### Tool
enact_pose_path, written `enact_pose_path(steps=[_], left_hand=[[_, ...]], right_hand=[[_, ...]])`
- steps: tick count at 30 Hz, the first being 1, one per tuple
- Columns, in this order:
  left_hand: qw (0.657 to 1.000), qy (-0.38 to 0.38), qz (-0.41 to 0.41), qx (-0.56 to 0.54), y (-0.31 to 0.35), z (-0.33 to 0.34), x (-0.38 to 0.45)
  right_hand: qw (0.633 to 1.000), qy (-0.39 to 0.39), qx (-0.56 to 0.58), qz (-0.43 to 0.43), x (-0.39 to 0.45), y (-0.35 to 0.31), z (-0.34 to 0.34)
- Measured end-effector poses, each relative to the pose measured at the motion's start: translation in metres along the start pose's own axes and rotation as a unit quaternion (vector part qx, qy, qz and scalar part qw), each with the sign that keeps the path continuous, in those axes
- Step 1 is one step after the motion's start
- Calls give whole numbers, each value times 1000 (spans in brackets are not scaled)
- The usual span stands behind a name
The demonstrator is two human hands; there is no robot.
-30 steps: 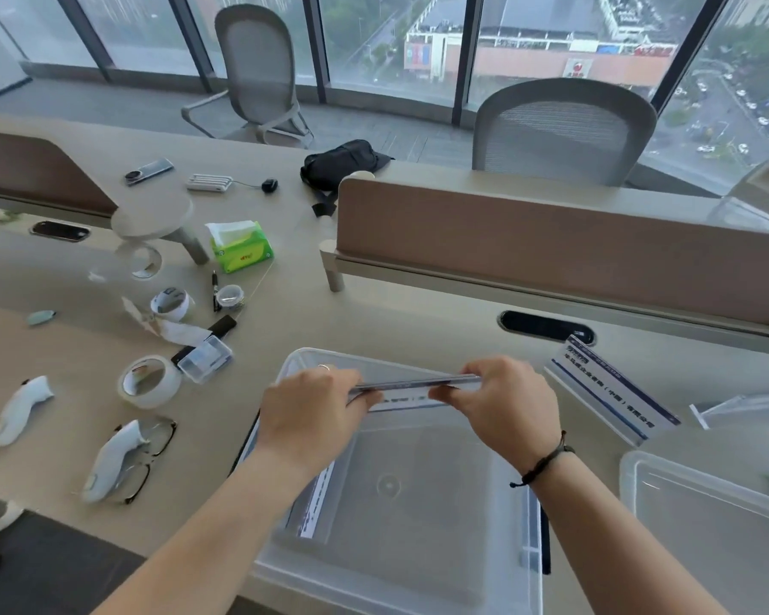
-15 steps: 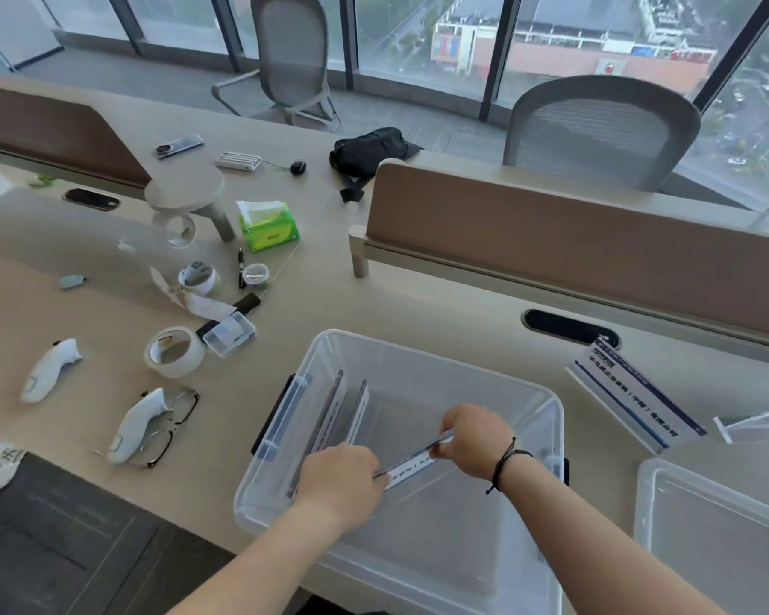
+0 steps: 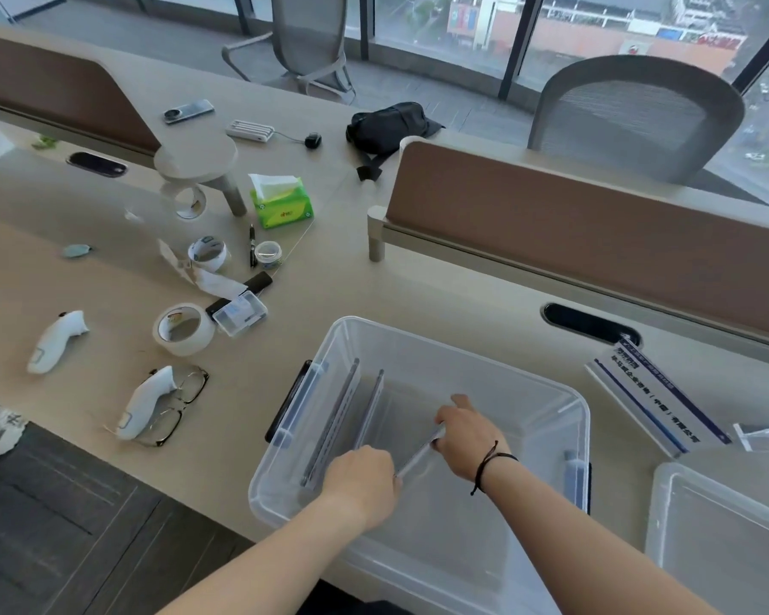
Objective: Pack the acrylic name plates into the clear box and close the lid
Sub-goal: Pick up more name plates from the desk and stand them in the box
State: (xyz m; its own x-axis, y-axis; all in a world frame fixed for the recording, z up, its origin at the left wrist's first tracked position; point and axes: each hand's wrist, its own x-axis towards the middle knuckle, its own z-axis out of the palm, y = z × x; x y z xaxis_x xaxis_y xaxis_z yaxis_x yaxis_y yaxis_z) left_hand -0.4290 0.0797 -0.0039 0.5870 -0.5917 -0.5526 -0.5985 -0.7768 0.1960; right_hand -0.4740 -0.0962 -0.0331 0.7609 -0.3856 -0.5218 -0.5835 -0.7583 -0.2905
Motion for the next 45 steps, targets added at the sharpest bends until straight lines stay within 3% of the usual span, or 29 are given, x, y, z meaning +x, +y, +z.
enact_pose_path(steps=[4,7,9,12,19,32,45], left_hand=[[1000,-4,-2,-29,-3,-1,1],[999,-14,-3,-51,-7,0,1],[998,-19,-2,-59,-8,-1,1],[998,-18,3,-68,-10,-4,3],[995,-34,12,-91,-22,-11,8],[994,-49,32,-96,-31,-10,6],[992,-47,53,-108,-43,-28,20]], right_hand=[[997,-7,77,-16,-3,-10,-1],[973,23,224,42,-11,-21,2],[931,-3,345,116,-16,-29,9],[838,-92,506,184,-23,-40,20],[798,-128,555,199,-28,-57,32],[840,-122,498,176,-21,-75,38],[835,-123,501,190,-17,-79,41]])
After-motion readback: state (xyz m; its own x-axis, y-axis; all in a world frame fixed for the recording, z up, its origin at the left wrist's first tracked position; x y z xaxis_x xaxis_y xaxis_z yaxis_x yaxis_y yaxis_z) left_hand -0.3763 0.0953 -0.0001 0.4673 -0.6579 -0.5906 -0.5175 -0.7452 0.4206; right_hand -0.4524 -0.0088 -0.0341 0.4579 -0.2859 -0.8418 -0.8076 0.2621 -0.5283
